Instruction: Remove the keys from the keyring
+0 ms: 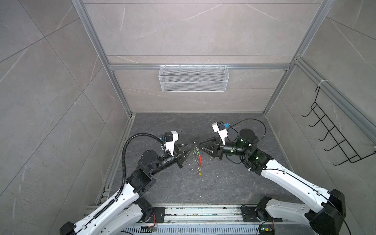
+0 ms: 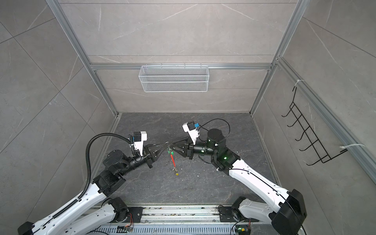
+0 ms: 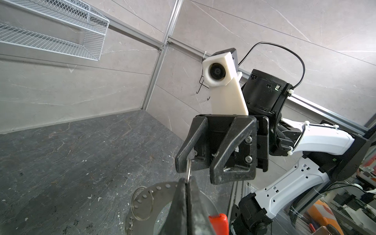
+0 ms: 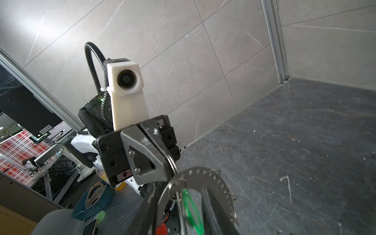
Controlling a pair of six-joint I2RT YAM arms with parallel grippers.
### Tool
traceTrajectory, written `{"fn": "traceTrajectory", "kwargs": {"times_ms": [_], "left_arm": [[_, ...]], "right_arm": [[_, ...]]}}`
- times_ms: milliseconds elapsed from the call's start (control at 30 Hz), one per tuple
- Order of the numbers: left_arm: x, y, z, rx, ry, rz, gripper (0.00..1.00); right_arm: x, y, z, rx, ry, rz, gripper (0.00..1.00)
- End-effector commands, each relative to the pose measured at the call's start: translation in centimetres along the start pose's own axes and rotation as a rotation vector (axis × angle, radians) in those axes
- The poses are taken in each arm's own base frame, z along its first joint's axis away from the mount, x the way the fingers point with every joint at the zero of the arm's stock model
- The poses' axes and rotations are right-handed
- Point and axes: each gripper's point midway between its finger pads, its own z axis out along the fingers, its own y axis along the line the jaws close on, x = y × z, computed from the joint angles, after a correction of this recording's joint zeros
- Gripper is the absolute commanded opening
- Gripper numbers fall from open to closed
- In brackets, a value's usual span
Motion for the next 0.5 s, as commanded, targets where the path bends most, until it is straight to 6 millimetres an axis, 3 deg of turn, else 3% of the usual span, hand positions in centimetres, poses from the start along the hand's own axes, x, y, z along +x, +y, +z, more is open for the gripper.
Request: {"fn": "traceTrajectory", "kwargs": {"times_ms": [0, 267, 467], "left_arm": [[-1.94, -2.02, -0.39, 0.085, -0.07, 0.064, 0.0], [-1.93, -2.1, -0.27, 0.093, -0.072, 0.065, 0.0], [-1.78, -2.03, -0.24, 0.092, -0.067, 0.062, 0.0]], "right_arm": [[-1.78, 2.37, 0.21, -0.095, -0.026, -0.042, 0.38], [-1.63, 2.82, 0.71, -0.103, -0.009, -0.054, 0.29], [-1.87, 2.78, 0.42, -0.075, -0.023, -0.063, 0.08]]}}
